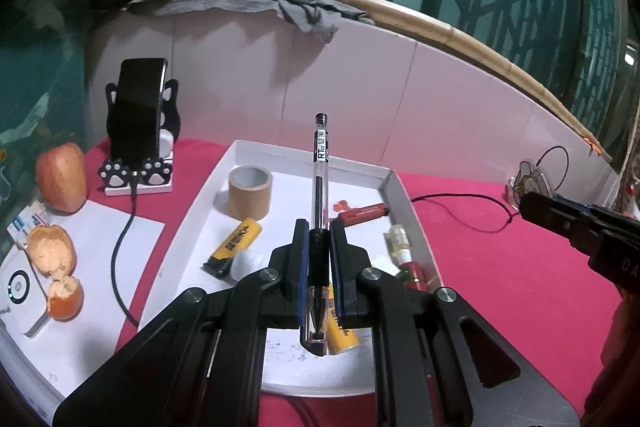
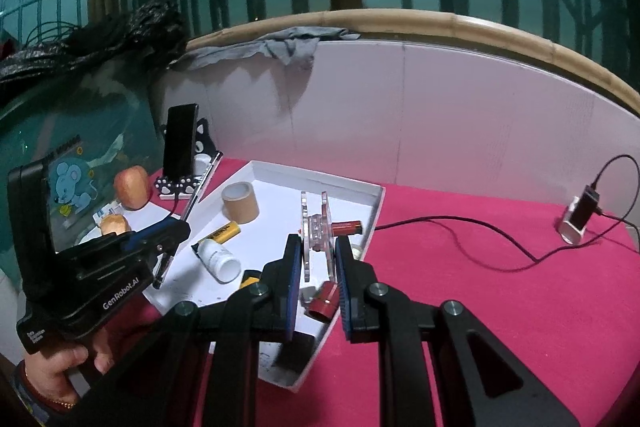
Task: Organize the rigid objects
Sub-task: 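Carry the clear pen and clear plastic piece over the tray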
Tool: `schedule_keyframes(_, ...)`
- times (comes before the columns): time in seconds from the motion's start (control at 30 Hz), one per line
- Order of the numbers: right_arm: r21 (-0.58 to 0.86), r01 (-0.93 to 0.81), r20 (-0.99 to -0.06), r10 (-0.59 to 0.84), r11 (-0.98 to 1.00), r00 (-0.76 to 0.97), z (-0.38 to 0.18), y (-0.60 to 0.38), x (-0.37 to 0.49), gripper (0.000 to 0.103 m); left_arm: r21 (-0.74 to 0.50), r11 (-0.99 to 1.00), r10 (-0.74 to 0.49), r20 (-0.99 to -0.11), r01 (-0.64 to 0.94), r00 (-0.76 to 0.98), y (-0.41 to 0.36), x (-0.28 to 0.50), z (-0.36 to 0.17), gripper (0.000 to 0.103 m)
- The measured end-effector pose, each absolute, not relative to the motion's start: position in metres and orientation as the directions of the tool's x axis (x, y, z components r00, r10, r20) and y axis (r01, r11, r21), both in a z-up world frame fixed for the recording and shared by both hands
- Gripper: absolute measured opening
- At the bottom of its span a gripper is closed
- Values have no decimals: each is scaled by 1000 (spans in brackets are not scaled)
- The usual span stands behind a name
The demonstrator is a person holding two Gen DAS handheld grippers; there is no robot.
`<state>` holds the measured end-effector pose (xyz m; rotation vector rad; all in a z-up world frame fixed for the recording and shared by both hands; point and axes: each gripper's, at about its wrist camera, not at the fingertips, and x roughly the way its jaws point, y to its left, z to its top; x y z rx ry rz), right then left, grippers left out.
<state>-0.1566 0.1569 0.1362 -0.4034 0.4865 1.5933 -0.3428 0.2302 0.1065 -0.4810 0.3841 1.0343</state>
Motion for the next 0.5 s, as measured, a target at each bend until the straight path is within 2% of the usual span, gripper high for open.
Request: schedule_keyframes(0.5, 66, -993, -580, 806, -94, -114, 122, 191, -183, 15, -194, 373, 725, -549, -907, 415, 249, -362, 93, 9)
